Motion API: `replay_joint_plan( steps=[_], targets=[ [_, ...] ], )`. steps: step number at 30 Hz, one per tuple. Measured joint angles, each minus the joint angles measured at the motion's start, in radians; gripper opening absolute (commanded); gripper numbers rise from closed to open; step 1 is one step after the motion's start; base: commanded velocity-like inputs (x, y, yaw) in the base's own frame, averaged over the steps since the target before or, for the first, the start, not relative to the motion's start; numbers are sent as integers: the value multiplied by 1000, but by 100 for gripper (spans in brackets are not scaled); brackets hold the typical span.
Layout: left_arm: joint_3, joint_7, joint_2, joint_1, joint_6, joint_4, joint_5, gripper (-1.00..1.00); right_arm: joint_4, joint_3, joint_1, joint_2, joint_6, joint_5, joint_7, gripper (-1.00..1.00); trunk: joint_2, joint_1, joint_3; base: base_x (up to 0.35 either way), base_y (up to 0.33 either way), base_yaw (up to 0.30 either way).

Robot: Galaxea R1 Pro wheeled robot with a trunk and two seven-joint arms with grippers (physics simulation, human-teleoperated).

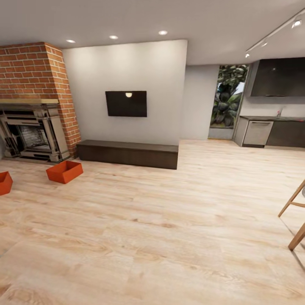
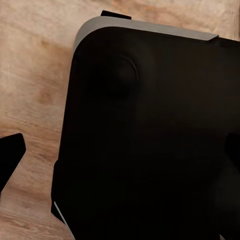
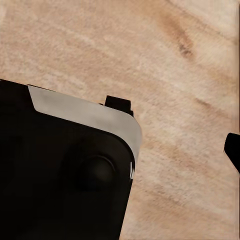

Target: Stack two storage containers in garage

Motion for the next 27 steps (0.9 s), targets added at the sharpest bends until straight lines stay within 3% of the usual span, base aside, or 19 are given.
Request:
replay_joint_plan(
  steps=[17,27],
  targets=[
    [2,0,0,0,0,-1,-2,100,0,-12,0,-12,-9,-8,1,100,0,0,0,322,0,0],
    [-1,0,1,0,0,0,-2,100,0,1,0,-8,-7,0,1,100,0,0,0,322,0,0]
  ],
)
